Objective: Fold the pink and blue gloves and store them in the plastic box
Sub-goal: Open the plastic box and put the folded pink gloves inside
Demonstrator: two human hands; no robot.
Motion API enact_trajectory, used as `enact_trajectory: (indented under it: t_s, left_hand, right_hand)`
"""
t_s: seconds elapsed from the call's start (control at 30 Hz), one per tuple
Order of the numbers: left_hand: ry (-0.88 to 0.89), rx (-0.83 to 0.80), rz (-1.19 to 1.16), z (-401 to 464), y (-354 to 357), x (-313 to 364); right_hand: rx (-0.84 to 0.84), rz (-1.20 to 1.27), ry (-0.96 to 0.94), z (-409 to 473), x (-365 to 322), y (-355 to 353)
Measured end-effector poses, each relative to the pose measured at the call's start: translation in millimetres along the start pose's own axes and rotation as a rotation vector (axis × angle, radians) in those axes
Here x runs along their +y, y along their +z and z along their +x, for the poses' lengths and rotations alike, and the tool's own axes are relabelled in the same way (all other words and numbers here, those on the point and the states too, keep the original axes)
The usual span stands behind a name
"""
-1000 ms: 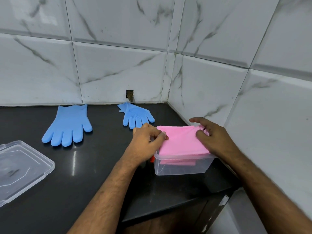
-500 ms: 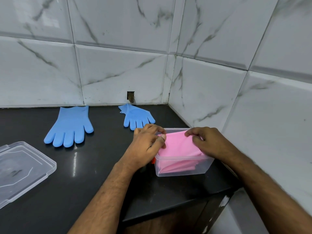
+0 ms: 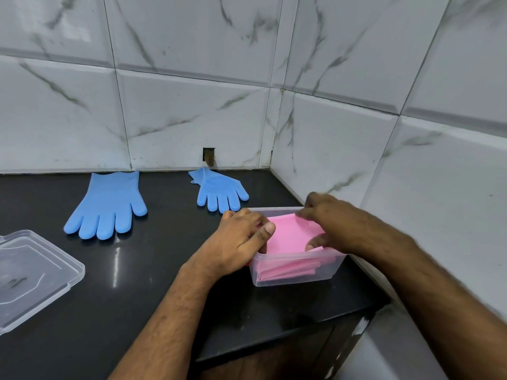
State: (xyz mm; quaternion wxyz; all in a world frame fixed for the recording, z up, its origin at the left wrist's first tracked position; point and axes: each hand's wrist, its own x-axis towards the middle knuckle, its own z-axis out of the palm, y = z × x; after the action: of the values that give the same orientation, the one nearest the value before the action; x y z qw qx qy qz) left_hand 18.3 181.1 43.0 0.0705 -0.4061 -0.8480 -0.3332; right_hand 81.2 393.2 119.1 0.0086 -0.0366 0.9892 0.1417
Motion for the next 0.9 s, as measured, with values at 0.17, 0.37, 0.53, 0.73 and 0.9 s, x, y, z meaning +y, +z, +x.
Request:
enact_trajectory:
  t_s: [0.17,0.37,0.53,0.73,0.9]
  left_hand:
    - [-0.014,-0.023,0.023,0.9,-1.6,-0.7]
    - [-0.05,-0.104,0.041,10.5,-0.3,-13.4]
    - [-0.049,-0.109,0.02,11.2,1.0,-15.7]
    - [-0.085,-0.225,0.133,18.3,-7.7,-7.4]
    - [-0.14,-0.317,0.37,39.3,-21.3,16.8]
  right_hand:
    - [-0.286,0.153,-0.048,16.9,8.7,-9.9]
    - [-0.377,0.24,-0.058,33.2,19.4,-8.1]
    - [-0.275,0.008,-0.078,32.1,12.9,9.7]
    - [-0.263,0.035,-0.001,32.0,9.8,15.9]
    - [-0.28,0.024,-0.004,29.2,6.6,10.7]
